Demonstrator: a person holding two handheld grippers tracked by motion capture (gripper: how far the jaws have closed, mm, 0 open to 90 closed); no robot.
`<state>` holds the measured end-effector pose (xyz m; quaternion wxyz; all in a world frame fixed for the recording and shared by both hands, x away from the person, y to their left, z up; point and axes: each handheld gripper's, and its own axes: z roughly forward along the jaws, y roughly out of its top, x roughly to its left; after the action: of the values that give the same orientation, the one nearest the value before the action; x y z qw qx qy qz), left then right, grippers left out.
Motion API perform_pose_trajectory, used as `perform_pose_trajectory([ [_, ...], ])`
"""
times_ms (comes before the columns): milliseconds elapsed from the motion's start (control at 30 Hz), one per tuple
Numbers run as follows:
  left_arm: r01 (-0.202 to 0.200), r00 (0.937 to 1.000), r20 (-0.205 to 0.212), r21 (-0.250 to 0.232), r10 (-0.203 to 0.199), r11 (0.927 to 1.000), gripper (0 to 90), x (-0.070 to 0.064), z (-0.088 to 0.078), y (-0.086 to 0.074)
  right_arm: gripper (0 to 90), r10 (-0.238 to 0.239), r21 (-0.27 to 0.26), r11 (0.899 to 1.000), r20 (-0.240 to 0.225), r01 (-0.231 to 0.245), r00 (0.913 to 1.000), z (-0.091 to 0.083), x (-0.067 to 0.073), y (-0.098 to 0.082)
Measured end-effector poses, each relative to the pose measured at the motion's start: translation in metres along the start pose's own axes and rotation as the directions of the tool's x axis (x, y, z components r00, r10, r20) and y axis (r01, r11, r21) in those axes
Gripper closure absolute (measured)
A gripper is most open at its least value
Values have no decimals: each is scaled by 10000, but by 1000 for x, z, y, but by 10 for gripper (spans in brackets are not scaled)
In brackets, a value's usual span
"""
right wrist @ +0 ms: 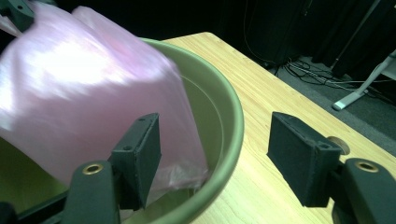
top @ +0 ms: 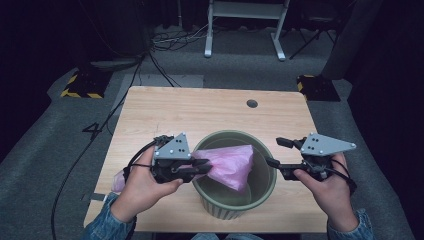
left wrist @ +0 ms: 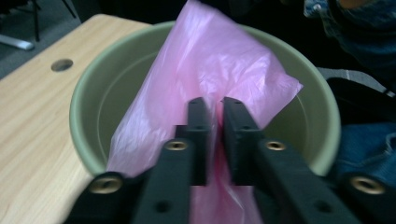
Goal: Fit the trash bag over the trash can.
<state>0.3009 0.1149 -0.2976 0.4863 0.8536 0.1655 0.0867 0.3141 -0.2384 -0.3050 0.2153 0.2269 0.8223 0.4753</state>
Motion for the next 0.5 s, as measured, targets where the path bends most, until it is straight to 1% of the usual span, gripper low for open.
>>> perform_pose_trajectory([
  [33, -32, 9999, -151, -256, 28, 9997, 608, 0, 2, 1, 346, 19, -2, 10000, 20, -19, 10000, -1, 0, -1],
  [100, 92, 9996, -250, -583, -107, 9983, 494, 0, 1, 2, 346, 66, -37, 10000, 62, -66, 10000, -3, -2, -2],
  [133, 164, 9992, -361, -819, -194, 9965, 441, 0, -2, 1, 346, 79, -49, 10000, 73, -79, 9999, -4, -2, -3],
  [167, 164, 9992, -361, -819, -194, 9965, 407, 0, -2, 1, 346, 79, -49, 10000, 73, -79, 9999, -4, -2, -3],
  [200, 211, 9984, -507, -1105, -268, 9936, 393, 0, -9, 0, 345, 127, -99, 9999, 97, -126, 9999, -6, -3, -5],
  [233, 285, 9976, -597, -1267, -363, 9915, 383, 0, -14, -2, 345, 137, -120, 9998, 102, -136, 9999, -6, -4, -5],
  [300, 348, 9960, -769, -1404, -459, 9895, 367, 0, -25, -6, 343, 172, -138, 9998, 117, -170, 9998, -7, -5, -6],
  [333, 348, 9960, -769, -1404, -459, 9895, 365, 0, -25, -6, 343, 197, -137, 9997, 99, -195, 9998, -7, -5, -7],
  [367, 414, 9926, -1061, -1563, -584, 9868, 361, 0, -37, -12, 342, 188, -127, 9997, 85, -187, 9998, -6, -5, -8],
  [400, 457, 9908, -1185, -1627, -655, 9856, 360, 0, -43, -15, 342, 192, -106, 9998, 77, -191, 9998, -6, -5, -8],
  [433, 457, 9908, -1185, -1627, -655, 9856, 359, 0, -43, -15, 342, 192, -106, 9998, 77, -191, 9998, -6, -5, -8],
  [467, 511, 9888, -1299, -1721, -741, 9838, 359, 0, -50, -19, 341, 206, -97, 9997, 81, -205, 9998, -6, -5, -9],
  [500, 623, 9829, -1589, -1879, -930, 9802, 358, 0, -63, -27, 340, 210, -85, 9997, 78, -209, 9997, -6, -5, -10],
])
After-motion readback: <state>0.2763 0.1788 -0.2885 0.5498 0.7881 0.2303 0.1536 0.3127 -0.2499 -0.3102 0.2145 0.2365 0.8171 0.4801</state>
